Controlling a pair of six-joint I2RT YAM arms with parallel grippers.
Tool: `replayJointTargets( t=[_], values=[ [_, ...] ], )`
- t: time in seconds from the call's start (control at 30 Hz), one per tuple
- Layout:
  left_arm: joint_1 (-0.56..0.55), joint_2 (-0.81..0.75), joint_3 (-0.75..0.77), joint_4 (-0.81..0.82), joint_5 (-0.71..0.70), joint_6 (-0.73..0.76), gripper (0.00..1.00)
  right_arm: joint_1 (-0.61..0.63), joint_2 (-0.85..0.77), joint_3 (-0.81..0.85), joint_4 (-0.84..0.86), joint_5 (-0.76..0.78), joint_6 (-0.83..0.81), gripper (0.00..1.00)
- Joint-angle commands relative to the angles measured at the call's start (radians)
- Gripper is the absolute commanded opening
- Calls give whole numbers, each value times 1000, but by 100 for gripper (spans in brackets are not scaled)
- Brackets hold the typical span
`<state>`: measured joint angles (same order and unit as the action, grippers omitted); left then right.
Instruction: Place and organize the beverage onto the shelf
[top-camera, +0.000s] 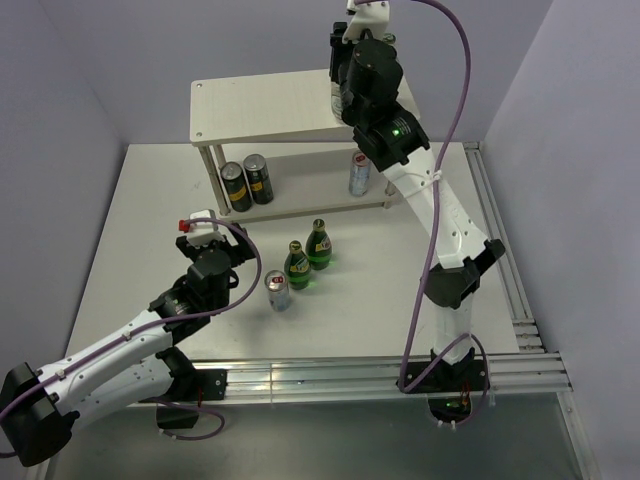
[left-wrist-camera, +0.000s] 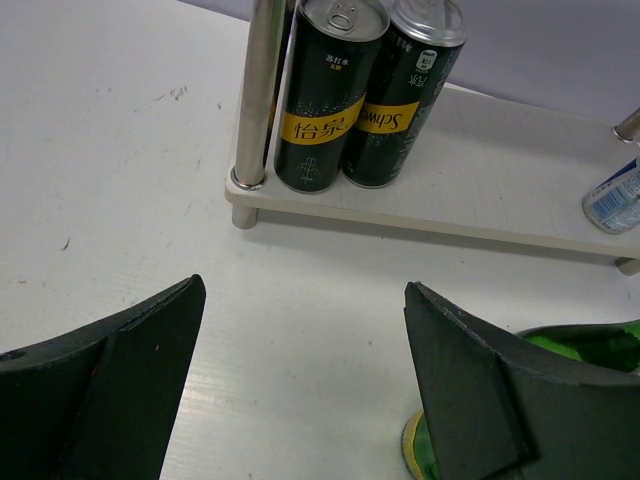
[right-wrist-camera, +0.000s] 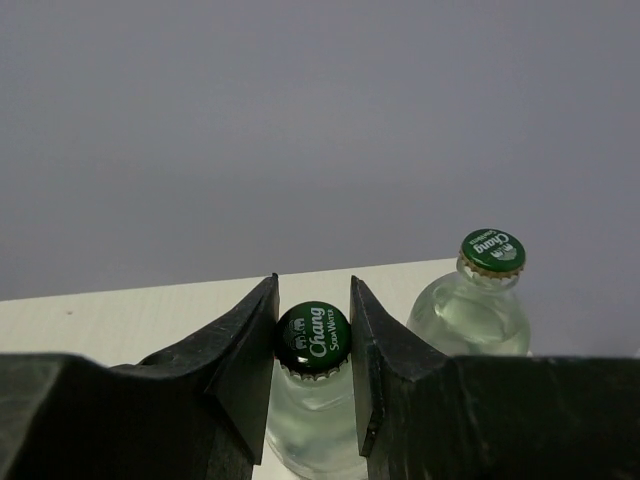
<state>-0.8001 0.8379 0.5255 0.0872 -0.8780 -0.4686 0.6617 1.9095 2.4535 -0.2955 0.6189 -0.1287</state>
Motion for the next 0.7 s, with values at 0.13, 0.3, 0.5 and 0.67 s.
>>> replayJointTargets(
  t=[0.13, 0.3, 0.5, 0.67],
  values=[
    [-1, 7, -4, 20, 10, -13, 88, -62, 19, 68, 223, -71, 12, 0],
    [-2, 23, 4, 16, 5, -13, 87, -86, 34, 52, 234, -80, 31, 0],
    [-1, 17, -1, 19, 2, -11, 88, -94, 43, 15, 257, -93, 35, 0],
    [-1, 26, 4, 16, -1, -11, 88, -97, 48, -5, 257, -97, 50, 0]
  ],
)
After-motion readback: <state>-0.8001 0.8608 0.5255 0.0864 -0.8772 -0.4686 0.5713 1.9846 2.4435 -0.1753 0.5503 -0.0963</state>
